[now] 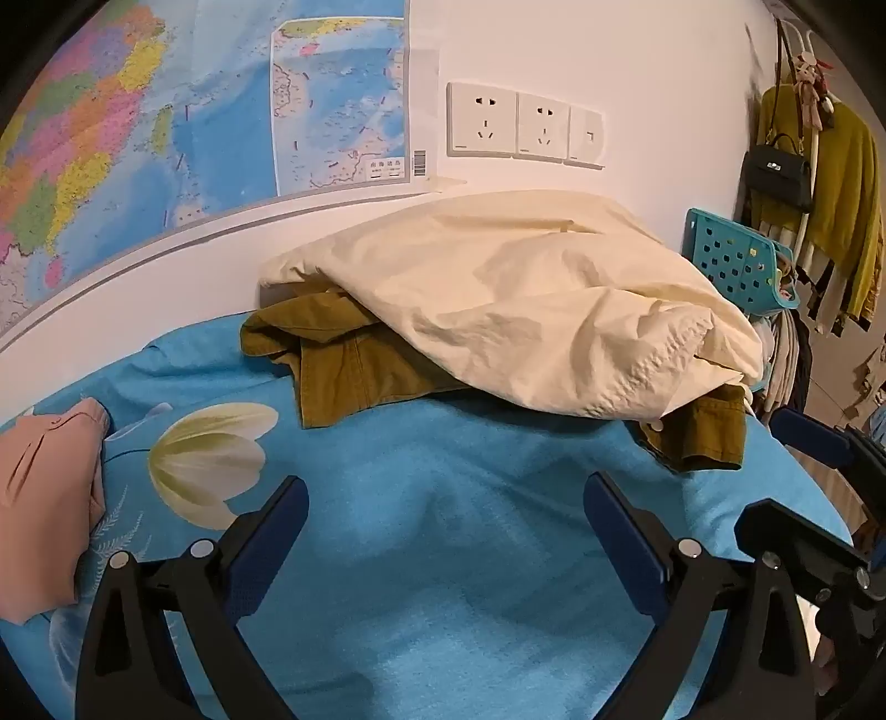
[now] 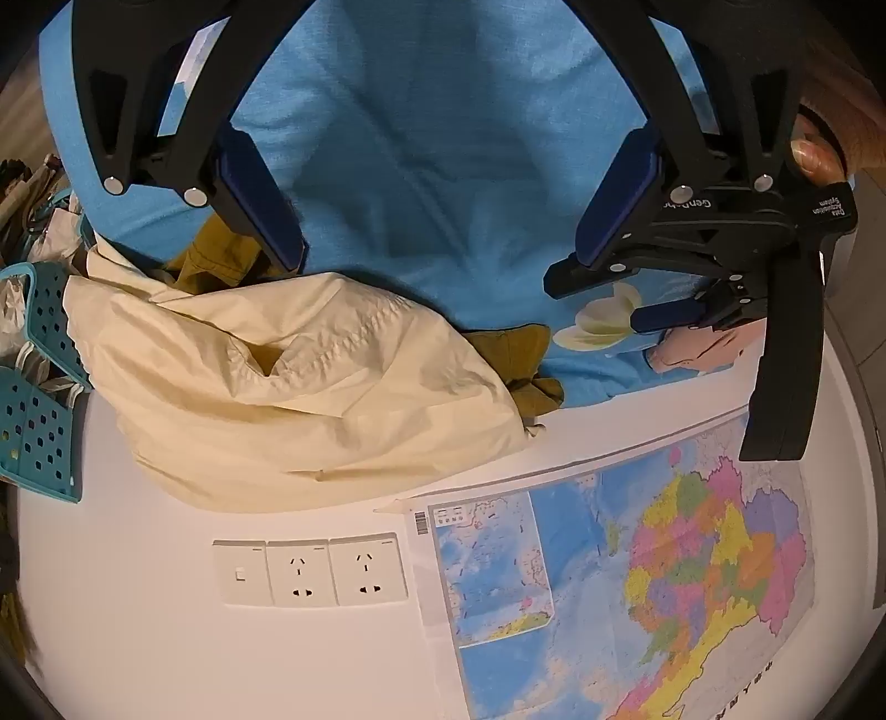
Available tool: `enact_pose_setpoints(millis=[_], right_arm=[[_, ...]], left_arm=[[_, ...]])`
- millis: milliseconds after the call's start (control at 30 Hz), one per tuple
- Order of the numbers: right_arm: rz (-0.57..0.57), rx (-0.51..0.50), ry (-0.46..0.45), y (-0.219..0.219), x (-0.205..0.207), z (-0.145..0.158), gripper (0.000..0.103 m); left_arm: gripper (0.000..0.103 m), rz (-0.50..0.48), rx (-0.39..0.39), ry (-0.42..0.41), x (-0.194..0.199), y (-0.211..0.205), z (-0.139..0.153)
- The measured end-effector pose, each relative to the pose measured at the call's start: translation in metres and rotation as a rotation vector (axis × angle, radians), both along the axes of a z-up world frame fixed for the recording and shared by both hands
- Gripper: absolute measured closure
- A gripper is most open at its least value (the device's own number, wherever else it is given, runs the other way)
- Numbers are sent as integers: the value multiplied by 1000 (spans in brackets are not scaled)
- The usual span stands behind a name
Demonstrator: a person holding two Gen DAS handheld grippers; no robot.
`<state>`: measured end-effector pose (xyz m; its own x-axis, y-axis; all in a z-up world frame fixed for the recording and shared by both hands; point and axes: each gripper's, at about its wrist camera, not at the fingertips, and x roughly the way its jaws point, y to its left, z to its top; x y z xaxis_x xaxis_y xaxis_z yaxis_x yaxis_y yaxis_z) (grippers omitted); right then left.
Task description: Fold large clothes
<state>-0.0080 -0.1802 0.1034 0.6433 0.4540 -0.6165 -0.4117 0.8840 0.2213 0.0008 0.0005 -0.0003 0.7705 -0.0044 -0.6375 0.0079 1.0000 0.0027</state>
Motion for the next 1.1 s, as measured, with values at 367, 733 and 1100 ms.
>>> enact_pose_setpoints(millis=[367, 733, 1100], right_arm=[[-3, -3, -1, 6, 4, -3, 6], [-4, -8, 6, 5, 2, -2, 6], [-4, -21, 6, 8, 3, -5, 6]], left_arm=[[7, 2, 1, 1, 2, -2, -2], [7, 5, -20, 7, 0, 5, -5], [7, 8, -30, 13, 0, 6, -7]])
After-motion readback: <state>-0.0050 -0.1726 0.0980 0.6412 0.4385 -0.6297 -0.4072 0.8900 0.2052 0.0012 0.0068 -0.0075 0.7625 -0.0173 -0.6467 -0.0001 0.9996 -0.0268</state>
